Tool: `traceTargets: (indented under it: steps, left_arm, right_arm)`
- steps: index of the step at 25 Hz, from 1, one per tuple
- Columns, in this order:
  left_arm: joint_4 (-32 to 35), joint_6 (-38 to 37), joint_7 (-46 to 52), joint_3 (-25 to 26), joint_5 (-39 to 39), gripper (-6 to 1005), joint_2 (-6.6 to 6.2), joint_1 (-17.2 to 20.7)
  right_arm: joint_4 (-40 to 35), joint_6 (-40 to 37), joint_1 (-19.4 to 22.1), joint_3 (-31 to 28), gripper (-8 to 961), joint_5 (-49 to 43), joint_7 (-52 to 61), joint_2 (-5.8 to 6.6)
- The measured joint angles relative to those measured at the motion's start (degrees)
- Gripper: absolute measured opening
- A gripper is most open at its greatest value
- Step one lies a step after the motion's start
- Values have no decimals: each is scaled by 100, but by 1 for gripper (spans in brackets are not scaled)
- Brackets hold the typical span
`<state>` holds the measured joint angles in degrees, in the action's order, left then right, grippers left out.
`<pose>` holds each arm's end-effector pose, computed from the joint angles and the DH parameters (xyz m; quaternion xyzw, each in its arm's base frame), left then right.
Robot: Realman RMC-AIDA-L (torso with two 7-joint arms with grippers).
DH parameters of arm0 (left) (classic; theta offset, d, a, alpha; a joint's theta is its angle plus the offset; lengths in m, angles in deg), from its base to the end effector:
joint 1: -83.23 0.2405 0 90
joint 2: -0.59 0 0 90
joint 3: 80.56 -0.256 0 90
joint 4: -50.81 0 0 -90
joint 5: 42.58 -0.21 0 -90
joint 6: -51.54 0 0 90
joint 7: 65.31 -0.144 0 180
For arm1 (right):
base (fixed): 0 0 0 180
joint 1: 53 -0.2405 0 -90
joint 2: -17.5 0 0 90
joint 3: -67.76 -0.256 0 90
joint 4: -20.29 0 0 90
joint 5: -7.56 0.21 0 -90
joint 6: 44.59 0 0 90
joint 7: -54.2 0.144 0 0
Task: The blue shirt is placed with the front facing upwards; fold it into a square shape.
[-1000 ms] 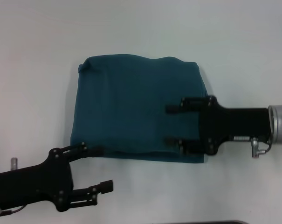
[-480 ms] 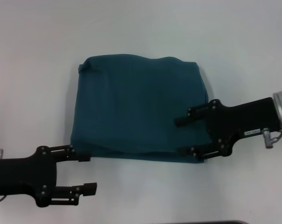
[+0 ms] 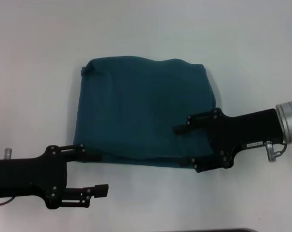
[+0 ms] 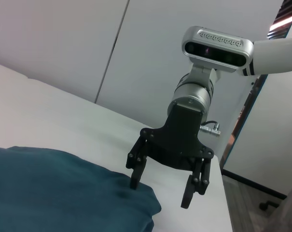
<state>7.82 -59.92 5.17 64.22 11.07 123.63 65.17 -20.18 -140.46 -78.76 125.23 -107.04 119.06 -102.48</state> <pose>-0.2913 0.2176 -0.0099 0.9461 0.1980 0.2561 0.0065 0.2558 0.2774 -0.0382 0.9821 -0.0479 -0.1822 0.0037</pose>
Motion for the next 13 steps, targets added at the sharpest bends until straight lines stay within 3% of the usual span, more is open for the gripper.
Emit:
traceTargets:
  steps: [13]
  left_arm:
    - [12,-37,26,15,5,797,-16,-57]
  right_arm:
    - [47,111,-8,20,714,0,-34,2]
